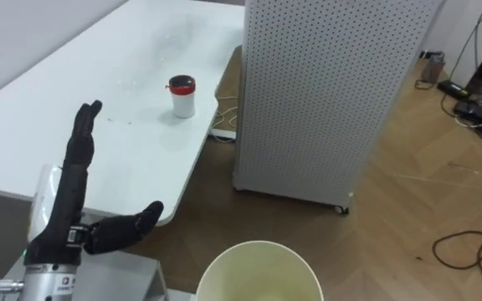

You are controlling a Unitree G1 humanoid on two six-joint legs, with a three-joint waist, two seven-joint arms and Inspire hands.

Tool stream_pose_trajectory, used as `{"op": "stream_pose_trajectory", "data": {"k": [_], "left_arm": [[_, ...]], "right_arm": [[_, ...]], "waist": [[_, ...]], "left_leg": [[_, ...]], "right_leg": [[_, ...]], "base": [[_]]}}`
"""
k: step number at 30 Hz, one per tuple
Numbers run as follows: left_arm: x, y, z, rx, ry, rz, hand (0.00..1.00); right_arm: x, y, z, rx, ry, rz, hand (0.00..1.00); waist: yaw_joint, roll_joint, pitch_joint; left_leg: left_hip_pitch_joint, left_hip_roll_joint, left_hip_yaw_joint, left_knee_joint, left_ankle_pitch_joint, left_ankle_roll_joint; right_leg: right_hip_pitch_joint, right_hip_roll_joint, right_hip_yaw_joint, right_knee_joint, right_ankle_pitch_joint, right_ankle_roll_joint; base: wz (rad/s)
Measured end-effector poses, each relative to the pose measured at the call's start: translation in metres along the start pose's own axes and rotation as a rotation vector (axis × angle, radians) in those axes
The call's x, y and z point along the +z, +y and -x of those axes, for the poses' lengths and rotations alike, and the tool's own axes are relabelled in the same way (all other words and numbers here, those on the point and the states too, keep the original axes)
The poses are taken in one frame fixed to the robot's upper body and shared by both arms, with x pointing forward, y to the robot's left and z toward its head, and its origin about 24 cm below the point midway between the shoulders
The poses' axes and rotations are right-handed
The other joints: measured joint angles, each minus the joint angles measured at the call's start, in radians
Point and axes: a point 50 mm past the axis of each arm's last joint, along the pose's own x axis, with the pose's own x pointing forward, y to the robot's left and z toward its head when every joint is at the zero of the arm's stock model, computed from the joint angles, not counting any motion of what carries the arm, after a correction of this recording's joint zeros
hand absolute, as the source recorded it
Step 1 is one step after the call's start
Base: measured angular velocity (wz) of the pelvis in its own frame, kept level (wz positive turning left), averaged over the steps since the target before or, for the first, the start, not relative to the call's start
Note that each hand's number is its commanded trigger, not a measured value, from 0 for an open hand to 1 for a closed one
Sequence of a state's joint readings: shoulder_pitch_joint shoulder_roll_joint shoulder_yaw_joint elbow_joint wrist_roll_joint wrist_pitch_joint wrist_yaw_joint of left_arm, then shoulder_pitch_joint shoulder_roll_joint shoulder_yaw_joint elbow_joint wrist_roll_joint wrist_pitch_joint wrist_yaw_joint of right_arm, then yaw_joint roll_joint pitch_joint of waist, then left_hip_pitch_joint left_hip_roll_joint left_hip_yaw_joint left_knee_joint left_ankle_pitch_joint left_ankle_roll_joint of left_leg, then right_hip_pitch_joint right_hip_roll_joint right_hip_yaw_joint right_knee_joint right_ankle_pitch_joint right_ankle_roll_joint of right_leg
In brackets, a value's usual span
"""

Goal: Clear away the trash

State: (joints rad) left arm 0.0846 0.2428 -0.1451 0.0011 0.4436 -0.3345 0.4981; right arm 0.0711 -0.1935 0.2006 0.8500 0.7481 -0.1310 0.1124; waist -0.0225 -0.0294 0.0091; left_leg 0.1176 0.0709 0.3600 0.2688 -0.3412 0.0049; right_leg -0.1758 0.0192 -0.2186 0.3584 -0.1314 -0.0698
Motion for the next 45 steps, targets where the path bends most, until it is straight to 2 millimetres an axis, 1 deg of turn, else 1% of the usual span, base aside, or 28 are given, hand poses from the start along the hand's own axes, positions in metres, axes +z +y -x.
{"op": "stream_pose_trajectory", "data": {"k": [6, 9, 12, 14, 15, 16, 17, 18, 20, 21, 22, 23, 25, 26, 28, 30, 31, 33, 35, 36, 37, 38, 39, 40, 41, 42, 43, 45], "left_arm": [[-0.003, 0.003, 0.003, 0.032, 0.021, -0.004, 0.00], [-0.009, 0.003, 0.007, 0.033, 0.055, -0.007, 0.00], [-0.017, 0.005, 0.009, 0.052, 0.097, -0.017, 0.00], [-0.018, 0.006, 0.010, 0.060, 0.107, -0.002, 0.00], [-0.018, 0.007, 0.010, 0.068, 0.119, 0.016, 0.00], [-0.019, 0.008, 0.011, 0.075, 0.129, 0.028, 0.00], [-0.019, 0.008, 0.011, 0.075, 0.130, 0.029, 0.00], [-0.020, 0.008, 0.011, 0.081, 0.139, 0.045, 0.00], [-0.020, 0.008, 0.012, 0.090, 0.147, 0.058, 0.00], [-0.021, 0.009, 0.012, 0.104, 0.155, 0.070, 0.00], [-0.021, 0.010, 0.012, 0.122, 0.160, 0.074, 0.00], [-0.022, 0.011, 0.012, 0.130, 0.164, 0.077, 0.00], [-0.024, 0.016, 0.012, 0.154, 0.179, 0.083, 0.00], [-0.025, 0.017, 0.012, 0.159, 0.180, 0.080, 0.00], [-0.028, 0.019, 0.013, 0.180, 0.200, 0.080, 0.00], [-0.033, 0.017, 0.016, 0.180, 0.229, 0.079, 0.00], [-0.034, 0.016, 0.017, 0.178, 0.241, 0.078, 0.00], [-0.035, 0.017, 0.017, 0.176, 0.243, 0.071, 0.00], [-0.035, 0.017, 0.017, 0.178, 0.247, 0.071, 0.00], [-0.035, 0.017, 0.017, 0.180, 0.246, 0.071, 0.00], [-0.035, 0.018, 0.016, 0.180, 0.242, 0.069, 0.00], [-0.034, 0.018, 0.015, 0.178, 0.236, 0.070, 0.00], [-0.032, 0.017, 0.012, 0.176, 0.223, 0.075, 0.00], [-0.030, 0.014, 0.010, 0.167, 0.215, 0.081, 0.00], [-0.029, 0.013, 0.010, 0.163, 0.210, 0.085, 0.00], [-0.028, 0.012, 0.009, 0.163, 0.204, 0.089, 0.00], [-0.027, 0.011, 0.006, 0.165, 0.195, 0.090, 0.00], [-0.026, 0.012, 0.004, 0.170, 0.188, 0.090, 0.00]], "right_arm": [[0.000, -0.004, 0.001, -0.015, -0.005, -0.012, 1.00], [0.001, -0.005, 0.002, -0.019, -0.008, -0.007, 1.00], [0.000, -0.004, 0.002, -0.014, -0.001, 0.019, 1.00], [0.000, -0.005, 0.002, -0.014, 0.000, 0.027, 1.00], [0.000, -0.005, 0.002, -0.015, 0.001, 0.027, 1.00], [-0.001, -0.006, 0.003, -0.018, 0.003, 0.029, 1.00], [-0.002, -0.007, 0.003, -0.021, 0.006, 0.029, 1.00], [-0.004, -0.008, 0.004, -0.026, 0.011, 0.025, 1.00], [-0.006, -0.010, 0.006, -0.042, 0.014, 0.021, 1.00], [-0.005, -0.012, 0.006, -0.052, 0.013, 0.024, 1.00], [-0.004, -0.012, 0.006, -0.059, 0.012, 0.027, 1.00], [-0.004, -0.013, 0.006, -0.062, 0.013, 0.029, 1.00], [-0.007, -0.012, 0.006, -0.067, 0.030, 0.028, 1.00], [-0.007, -0.012, 0.006, -0.067, 0.036, 0.027, 1.00], [-0.009, -0.012, 0.006, -0.066, 0.053, 0.025, 1.00], [-0.009, -0.012, 0.006, -0.066, 0.061, 0.025, 1.00], [-0.009, -0.013, 0.006, -0.067, 0.062, 0.023, 1.00], [-0.008, -0.012, 0.005, -0.066, 0.062, 0.023, 1.00], [-0.007, -0.013, 0.005, -0.066, 0.060, 0.028, 1.00], [-0.006, -0.011, 0.005, -0.061, 0.054, 0.038, 1.00], [-0.003, -0.008, 0.004, -0.051, 0.043, 0.045, 1.00], [-0.002, -0.007, 0.004, -0.045, 0.038, 0.045, 1.00], [0.001, -0.004, 0.003, -0.034, 0.027, 0.046, 1.00], [0.003, -0.001, 0.002, -0.018, 0.021, 0.054, 1.00], [0.003, 0.001, 0.002, -0.009, 0.020, 0.058, 1.00], [0.003, 0.005, 0.001, 0.007, 0.022, 0.068, 1.00], [0.004, 0.009, 0.000, 0.019, 0.018, 0.065, 1.00], [0.005, 0.013, -0.001, 0.041, 0.016, 0.072, 1.00]], "waist": [[0.000, 0.001, 0.0003], [0.004, -0.005, 0.0033], [0.001, -0.014, 0.0024], [0.004, -0.016, 0.0014], [0.011, -0.013, 0.0008], [0.026, -0.010, 0.0023], [0.030, -0.010, 0.0035], [0.032, -0.012, 0.0028], [0.044, -0.018, 0.0027], [0.062, -0.024, 0.0031], [0.084, -0.020, -0.0016], [0.091, -0.019, -0.0028], [0.112, -0.009, -0.0083], [0.115, -0.009, -0.0089], [0.121, -0.007, -0.0120], [0.137, -0.010, -0.0142], [0.138, -0.020, -0.0112], [0.153, -0.033, -0.0026], [0.171, -0.038, 0.0057], [0.173, -0.036, 0.0074], [0.170, -0.036, 0.0069], [0.168, -0.038, 0.0067], [0.170, -0.048, 0.0066], [0.170, -0.046, 0.0076], [0.171, -0.044, 0.0080], [0.168, -0.039, 0.0069], [0.169, -0.035, 0.0064], [0.169, -0.021, 0.0134]], "left_leg": [[0.008, 0.008, -0.001, 0.007, 0.000, 0.000], [-0.006, 0.020, 0.027, 0.063, -0.002, -0.005], [-0.025, 0.037, 0.022, 0.146, -0.017, -0.024], [-0.059, 0.057, 0.006, 0.248, -0.017, -0.026], [-0.101, 0.074, -0.032, 0.355, -0.009, -0.031], [-0.161, 0.082, -0.092, 0.481, 0.021, -0.041], [-0.193, 0.080, -0.128, 0.533, 0.028, -0.041], [-0.249, 0.068, -0.183, 0.578, 0.022, -0.040], [-0.321, 0.033, -0.215, 0.553, 0.021, -0.037], [-0.360, 0.002, -0.233, 0.494, 0.028, -0.038], [-0.394, -0.025, -0.253, 0.410, 0.042, -0.044], [-0.408, -0.038, -0.263, 0.362, 0.059, -0.041], [-0.441, -0.080, -0.333, 0.167, 0.152, -0.034], [-0.445, -0.087, -0.354, 0.120, 0.171, -0.037], [-0.444, -0.105, -0.429, -0.020, 0.247, -0.039], [-0.439, -0.111, -0.435, -0.009, 0.329, -0.042], [-0.437, -0.121, -0.434, 0.006, 0.354, -0.024], [-0.443, -0.121, -0.407, 0.043, 0.368, 0.003], [-0.455, -0.120, -0.366, 0.121, 0.323, 0.034], [-0.463, -0.125, -0.347, 0.172, 0.277, 0.045], [-0.465, -0.138, -0.336, 0.204, 0.229, 0.056], [-0.465, -0.146, -0.331, 0.219, 0.210, 0.061], [-0.460, -0.167, -0.317, 0.245, 0.177, 0.074], [-0.451, -0.174, -0.298, 0.276, 0.146, 0.088], [-0.445, -0.174, -0.288, 0.291, 0.130, 0.094], [-0.434, -0.174, -0.281, 0.317, 0.098, 0.104], [-0.418, -0.173, -0.281, 0.326, 0.069, 0.111], [-0.382, -0.170, -0.298, 0.314, 0.043, 0.118]], "right_leg": [[0.002, 0.003, -0.004, 0.013, -0.004, -0.016], [-0.001, 0.000, -0.005, 0.029, -0.014, -0.027], [-0.007, 0.004, 0.013, 0.061, -0.059, -0.035], [-0.003, 0.022, 0.034, 0.063, -0.066, -0.044], [0.006, 0.046, 0.066, 0.064, -0.068, -0.054], [0.017, 0.065, 0.098, 0.073, -0.070, -0.066], [0.018, 0.076, 0.122, 0.079, -0.074, -0.071], [0.027, 0.089, 0.157, 0.082, -0.076, -0.077], [0.041, 0.104, 0.222, 0.078, -0.074, -0.082], [0.045, 0.114, 0.279, 0.078, -0.073, -0.084], [0.046, 0.118, 0.318, 0.077, -0.073, -0.084], [0.048, 0.120, 0.334, 0.076, -0.073, -0.084], [0.057, 0.128, 0.373, 0.075, -0.079, -0.082], [0.062, 0.131, 0.381, 0.078, -0.084, -0.082], [0.079, 0.146, 0.401, 0.104, -0.124, -0.085], [0.087, 0.153, 0.433, 0.141, -0.159, -0.084], [0.089, 0.148, 0.440, 0.152, -0.180, -0.077], [0.094, 0.131, 0.428, 0.142, -0.202, -0.071], [0.108, 0.071, 0.321, 0.126, -0.233, -0.053], [0.123, 0.043, 0.281, 0.126, -0.256, -0.041], [0.137, 0.017, 0.262, 0.135, -0.284, -0.028], [0.140, 0.005, 0.255, 0.146, -0.298, -0.020], [0.137, -0.031, 0.217, 0.207, -0.327, 0.006], [0.106, -0.066, 0.162, 0.322, -0.327, 0.024], [0.089, -0.079, 0.150, 0.375, -0.316, 0.043], [0.063, -0.101, 0.119, 0.471, -0.284, 0.087], [0.039, -0.124, 0.087, 0.544, -0.244, 0.109], [0.012, -0.138, 0.067, 0.595, -0.204, 0.118]], "base": [[-0.01], [-0.10], [-0.11], [-0.18], [-0.36], [-0.37], [-0.27], [-0.22], [-0.41], [-0.78], [-0.85], [-0.81], [-0.68], [-0.54], [-0.47], [-0.42], [-0.27], [-0.29], [-0.44], [-0.22], [-0.17], [-0.13], [-0.09], [-0.13], [-0.09], [-0.05], [0.00], [-0.11]]}}
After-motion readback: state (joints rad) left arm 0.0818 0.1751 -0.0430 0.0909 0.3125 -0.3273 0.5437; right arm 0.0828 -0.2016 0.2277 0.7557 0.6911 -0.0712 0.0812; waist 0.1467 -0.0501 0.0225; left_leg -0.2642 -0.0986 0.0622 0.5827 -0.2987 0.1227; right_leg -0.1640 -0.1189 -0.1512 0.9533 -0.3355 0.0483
